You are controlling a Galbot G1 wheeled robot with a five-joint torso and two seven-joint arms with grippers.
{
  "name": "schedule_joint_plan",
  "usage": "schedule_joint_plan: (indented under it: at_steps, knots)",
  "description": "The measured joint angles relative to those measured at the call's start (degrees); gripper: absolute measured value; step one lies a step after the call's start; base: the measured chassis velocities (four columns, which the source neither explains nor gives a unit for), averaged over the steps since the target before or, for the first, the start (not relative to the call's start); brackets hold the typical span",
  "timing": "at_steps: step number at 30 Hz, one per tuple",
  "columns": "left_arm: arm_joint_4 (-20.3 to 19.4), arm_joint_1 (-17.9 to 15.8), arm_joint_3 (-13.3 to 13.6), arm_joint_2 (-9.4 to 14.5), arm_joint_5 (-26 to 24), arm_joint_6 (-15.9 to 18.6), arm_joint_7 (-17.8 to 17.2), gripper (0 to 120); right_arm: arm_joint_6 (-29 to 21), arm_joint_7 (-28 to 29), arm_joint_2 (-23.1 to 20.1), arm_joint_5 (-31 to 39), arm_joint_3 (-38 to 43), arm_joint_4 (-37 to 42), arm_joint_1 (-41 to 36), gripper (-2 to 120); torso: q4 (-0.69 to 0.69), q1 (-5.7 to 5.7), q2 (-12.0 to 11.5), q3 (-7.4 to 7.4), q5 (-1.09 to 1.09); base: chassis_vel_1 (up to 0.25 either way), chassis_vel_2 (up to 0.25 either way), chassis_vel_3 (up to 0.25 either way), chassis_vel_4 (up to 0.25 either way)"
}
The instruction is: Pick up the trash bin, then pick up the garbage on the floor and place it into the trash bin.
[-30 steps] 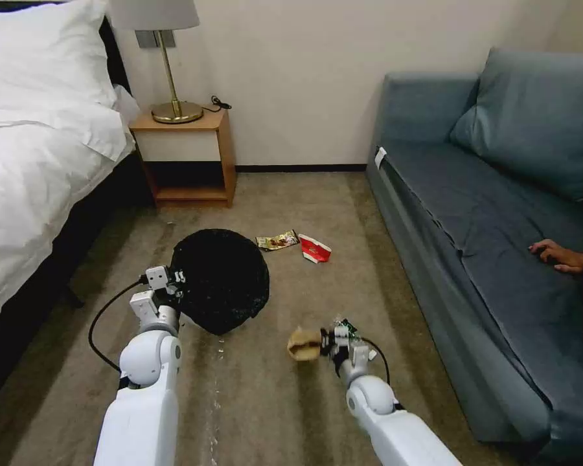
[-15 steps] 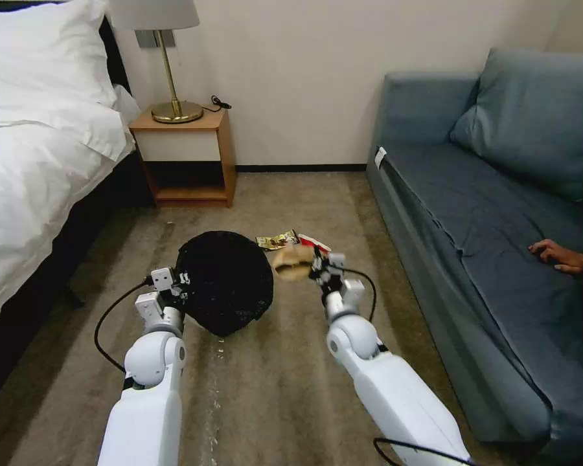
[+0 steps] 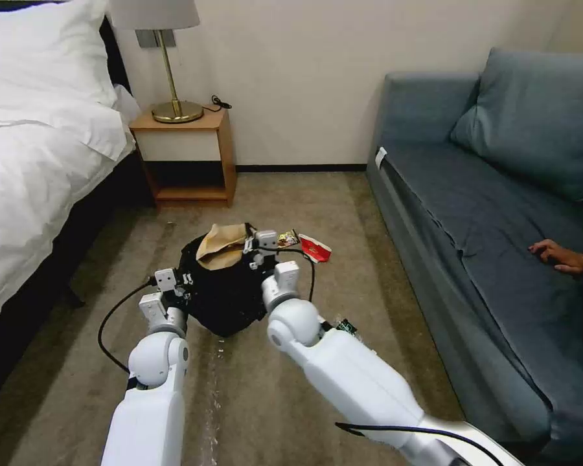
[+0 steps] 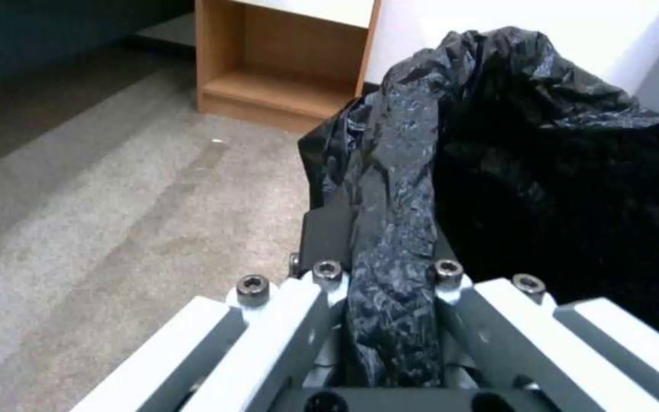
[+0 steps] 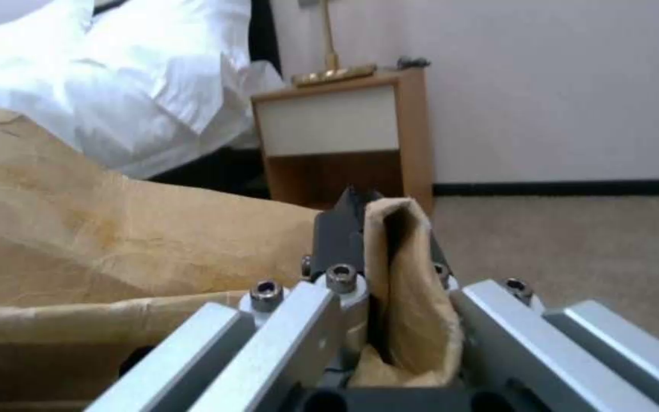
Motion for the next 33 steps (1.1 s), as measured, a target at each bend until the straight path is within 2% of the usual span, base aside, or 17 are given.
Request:
schedule_joint_plan:
  at_steps: [7,10,12,13,15,16,18,20,21,22,24,25,27,28,30,31,33]
  knots:
    - [-0.1,-0.1,0.0,0.0,0.0,0.0,0.0,4,0.8,-0.5,1.1,-1.1,-0.3,-2.8,-0.5,0,0.00,0.00,0.0,0.00,0.01,0.000,0.000,0.000,0.000]
    - [-0.1,-0.2,0.0,-0.2,0.0,0.0,0.0,4,0.1,-0.5,1.1,-1.2,-0.4,-2.8,-1.1,4,-0.01,0.00,0.0,0.00,0.01,0.000,0.000,0.000,0.000]
    - [0.2,-0.2,0.2,-0.4,0.1,0.0,0.0,4,-0.1,-0.5,1.1,-1.3,-0.5,-2.7,-1.6,16,-0.01,0.00,0.0,0.00,0.01,0.000,0.000,0.000,0.000]
    - [0.2,-0.2,0.2,-0.4,0.1,0.0,0.0,4,-0.1,-0.5,1.1,-1.3,-0.5,-2.7,-1.6,16,-0.01,0.00,0.0,0.00,0.01,0.000,0.000,0.000,0.000]
    - [0.5,-0.2,0.3,-0.5,0.4,0.0,0.0,4,-0.3,-0.6,1.1,-1.3,-0.5,-2.6,-1.7,26,-0.01,0.00,0.0,-0.01,0.01,0.000,0.000,0.000,0.000]
    - [0.5,-0.2,0.3,-0.5,0.4,0.0,0.0,4,-0.3,-0.6,1.1,-1.3,-0.5,-2.6,-1.7,26,-0.01,0.00,0.0,-0.01,0.01,0.000,0.000,0.000,0.000]
    - [0.7,-0.3,0.2,-0.5,0.8,-0.1,0.0,4,-0.4,-0.6,1.1,-1.3,-0.4,-2.5,-1.7,38,-0.01,0.00,0.0,0.00,0.01,0.000,0.000,0.000,0.000]
    - [0.7,-0.3,0.2,-0.5,0.8,-0.1,0.0,4,-0.4,-0.6,1.0,-1.3,-0.4,-2.5,-1.7,41,0.00,0.00,0.0,0.00,0.01,0.000,0.000,0.000,0.000]
    - [0.7,-0.4,0.2,-0.5,0.8,-0.1,0.0,4,-0.5,-0.6,1.0,-1.3,-0.4,-2.4,-1.8,48,-0.01,0.00,0.0,0.00,0.01,0.000,0.000,0.000,0.000]
    - [0.7,-0.4,0.2,-0.5,0.8,-0.1,0.0,4,-0.5,-0.6,1.0,-1.3,-0.4,-2.4,-1.8,48,-0.01,0.00,0.0,0.00,0.01,0.000,0.000,0.000,0.000]
    - [0.7,-0.5,0.2,-0.5,0.8,-0.1,0.1,4,-0.5,-0.6,1.1,-1.5,-0.6,-2.3,-2.0,58,-0.01,0.00,0.0,0.00,0.01,0.000,0.000,0.000,0.000]
    - [0.7,-0.5,0.2,-0.5,0.8,-0.1,0.1,4,-0.5,-0.6,1.1,-1.5,-0.6,-2.3,-2.0,58,-0.01,0.00,0.0,0.00,0.01,0.000,0.000,0.000,0.000]
    - [0.7,-0.5,0.2,-0.6,0.9,-0.2,0.1,4,-0.5,-0.7,1.0,-1.6,-0.8,-2.3,-2.2,71,-0.01,0.00,0.0,0.00,0.01,0.000,0.000,0.000,0.000]
    - [0.7,-0.5,0.2,-0.6,0.9,-0.2,0.1,4,-0.5,-0.7,1.0,-1.6,-0.8,-2.3,-2.2,71,-0.01,0.00,0.0,0.00,0.01,0.000,0.000,0.000,0.000]
    - [0.7,-0.5,0.2,-0.6,0.9,-0.2,0.1,4,-0.5,-0.8,1.0,-1.7,-0.9,-2.3,-2.0,83,-0.01,0.00,0.0,0.00,0.01,0.000,0.000,0.000,0.000]
    - [0.7,-0.5,0.2,-0.6,0.9,-0.2,0.1,4,-0.5,-0.8,1.0,-1.7,-0.9,-2.3,-2.0,83,-0.01,0.00,0.0,0.00,0.01,0.000,0.000,0.000,0.000]
    - [0.7,-0.4,0.2,-0.5,0.9,-0.2,0.1,4,-0.5,-0.9,1.0,-1.8,-0.5,-2.3,-1.8,93,-0.01,0.00,0.0,0.00,0.01,0.000,0.000,0.000,0.000]
